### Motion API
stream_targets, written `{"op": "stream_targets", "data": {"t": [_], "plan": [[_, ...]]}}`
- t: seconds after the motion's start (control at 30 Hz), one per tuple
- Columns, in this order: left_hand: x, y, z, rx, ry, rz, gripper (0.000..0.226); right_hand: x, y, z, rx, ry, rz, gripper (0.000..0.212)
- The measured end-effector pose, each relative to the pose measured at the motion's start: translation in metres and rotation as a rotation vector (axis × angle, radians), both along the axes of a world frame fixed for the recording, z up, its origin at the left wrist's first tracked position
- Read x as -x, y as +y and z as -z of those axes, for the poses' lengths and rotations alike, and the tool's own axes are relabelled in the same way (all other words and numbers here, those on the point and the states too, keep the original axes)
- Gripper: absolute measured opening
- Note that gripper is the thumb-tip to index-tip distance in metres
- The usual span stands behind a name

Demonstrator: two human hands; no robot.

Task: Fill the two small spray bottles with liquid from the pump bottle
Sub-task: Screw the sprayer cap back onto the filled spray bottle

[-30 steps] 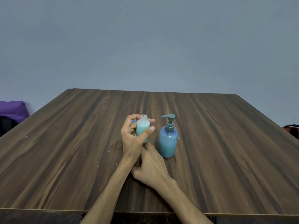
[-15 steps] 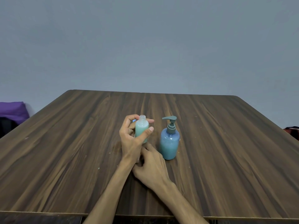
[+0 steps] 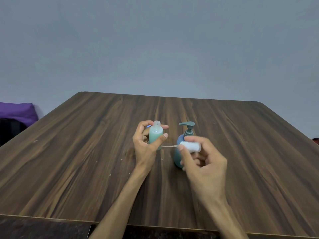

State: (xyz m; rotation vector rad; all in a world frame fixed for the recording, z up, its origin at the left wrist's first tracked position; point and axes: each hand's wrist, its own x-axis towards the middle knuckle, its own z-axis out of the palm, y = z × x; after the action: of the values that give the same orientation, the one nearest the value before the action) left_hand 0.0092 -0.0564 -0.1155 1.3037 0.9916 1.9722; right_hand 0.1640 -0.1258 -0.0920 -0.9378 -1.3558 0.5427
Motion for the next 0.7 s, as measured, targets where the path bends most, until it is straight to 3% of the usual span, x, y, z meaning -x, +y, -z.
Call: {"op": "stream_targets", "data": {"t": [0.07,0.2,0.7], "plan": [[-0.001,0.001,0.001,0.007,0.002,-0.001,0.038,-0.004,0.007,-0.019,-0.068,0.022,-0.009,0.003],[-0.003,0.001,0.002,0.001,-0.006,0.007,0.039,-0.002,0.031,-0.052,-0.132,0.071,-0.022,0.015],[-0.001,0.005,0.006,-0.045,0.041,0.01,0.039,0.022,0.07,-0.078,-0.154,-0.166,0.005,0.032]]}}
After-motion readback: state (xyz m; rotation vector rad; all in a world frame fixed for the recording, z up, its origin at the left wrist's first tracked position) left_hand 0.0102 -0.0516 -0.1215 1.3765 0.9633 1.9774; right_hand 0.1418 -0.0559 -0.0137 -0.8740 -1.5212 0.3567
